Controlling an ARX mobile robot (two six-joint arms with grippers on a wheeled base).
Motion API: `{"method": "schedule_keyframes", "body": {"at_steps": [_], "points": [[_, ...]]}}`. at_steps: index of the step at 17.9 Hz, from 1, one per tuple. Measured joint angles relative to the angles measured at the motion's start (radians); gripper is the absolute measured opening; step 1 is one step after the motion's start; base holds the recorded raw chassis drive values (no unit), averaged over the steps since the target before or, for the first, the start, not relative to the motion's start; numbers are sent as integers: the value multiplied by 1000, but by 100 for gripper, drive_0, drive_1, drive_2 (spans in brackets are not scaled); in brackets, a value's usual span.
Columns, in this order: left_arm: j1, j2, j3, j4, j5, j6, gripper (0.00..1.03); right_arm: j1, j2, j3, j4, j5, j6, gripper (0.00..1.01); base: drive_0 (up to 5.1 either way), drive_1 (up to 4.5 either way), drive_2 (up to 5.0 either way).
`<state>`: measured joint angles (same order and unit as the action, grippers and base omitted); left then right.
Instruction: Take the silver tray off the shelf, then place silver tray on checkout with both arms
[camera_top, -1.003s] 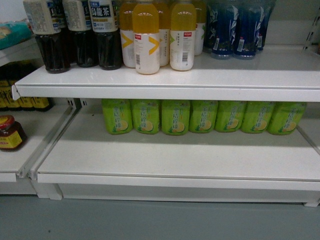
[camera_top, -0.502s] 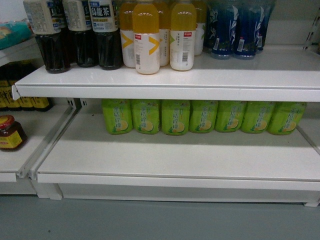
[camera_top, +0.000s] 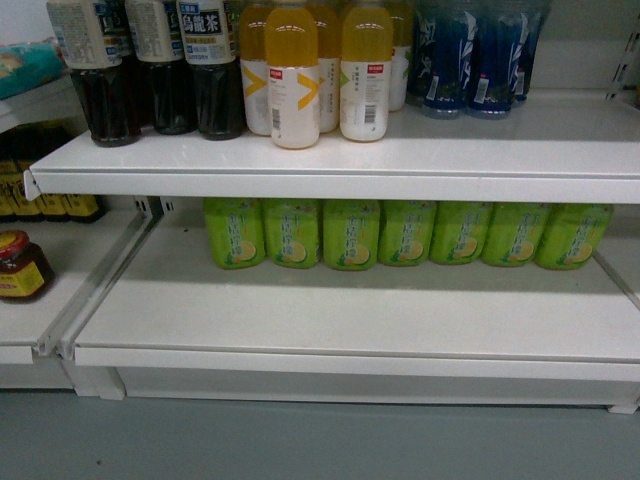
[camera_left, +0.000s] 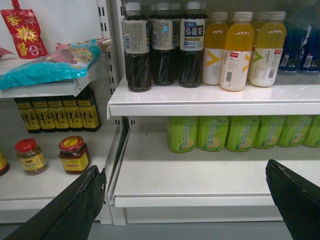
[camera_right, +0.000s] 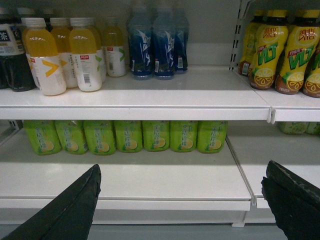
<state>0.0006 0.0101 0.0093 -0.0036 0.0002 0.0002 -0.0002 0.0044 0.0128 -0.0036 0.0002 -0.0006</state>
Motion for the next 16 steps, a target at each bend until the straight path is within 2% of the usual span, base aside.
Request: {"method": "schedule_keyframes", "body": {"at_steps": [16], "points": [[0, 0, 0, 0, 0, 0, 98, 0, 0, 0, 0, 0, 1, 98, 0, 0, 0]]}}
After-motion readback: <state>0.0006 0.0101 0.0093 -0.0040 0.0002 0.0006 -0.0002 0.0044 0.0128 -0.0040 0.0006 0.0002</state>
